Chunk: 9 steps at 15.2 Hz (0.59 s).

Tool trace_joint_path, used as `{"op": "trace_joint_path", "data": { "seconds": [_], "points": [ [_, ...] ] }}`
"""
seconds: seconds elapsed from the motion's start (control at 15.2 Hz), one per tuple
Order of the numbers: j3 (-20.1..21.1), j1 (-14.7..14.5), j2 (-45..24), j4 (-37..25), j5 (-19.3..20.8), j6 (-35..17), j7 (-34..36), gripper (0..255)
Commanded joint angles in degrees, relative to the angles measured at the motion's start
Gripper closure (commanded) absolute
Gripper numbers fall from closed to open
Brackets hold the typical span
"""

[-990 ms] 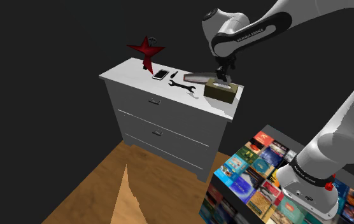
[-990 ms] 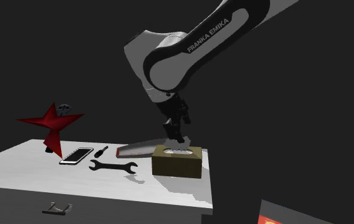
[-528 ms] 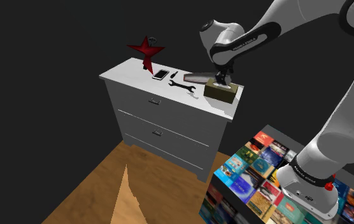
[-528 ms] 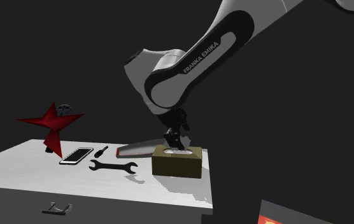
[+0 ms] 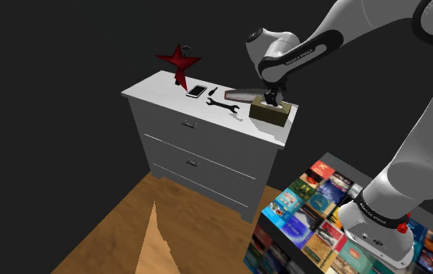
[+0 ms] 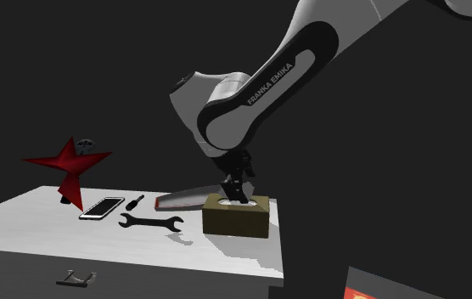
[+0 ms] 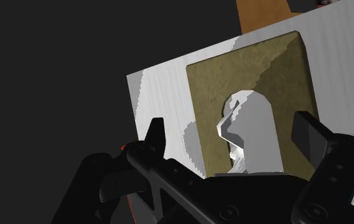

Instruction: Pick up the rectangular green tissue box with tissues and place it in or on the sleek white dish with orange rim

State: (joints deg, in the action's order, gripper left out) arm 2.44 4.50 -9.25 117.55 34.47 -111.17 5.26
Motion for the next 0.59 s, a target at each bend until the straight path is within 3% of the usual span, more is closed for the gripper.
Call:
{"op": "trace_joint_path", "data": {
  "seconds": [0.0, 0.07, 0.53],
  "points": [
    [0.0, 0.0, 0.0, 0.0, 0.0, 0.0, 0.0, 0],
    [0.0, 0.0, 0.0, 0.0, 0.0, 0.0, 0.0, 255],
    [0.0, 0.0, 0.0, -0.1, 0.0, 0.1, -0.1, 255]
  ]
}}
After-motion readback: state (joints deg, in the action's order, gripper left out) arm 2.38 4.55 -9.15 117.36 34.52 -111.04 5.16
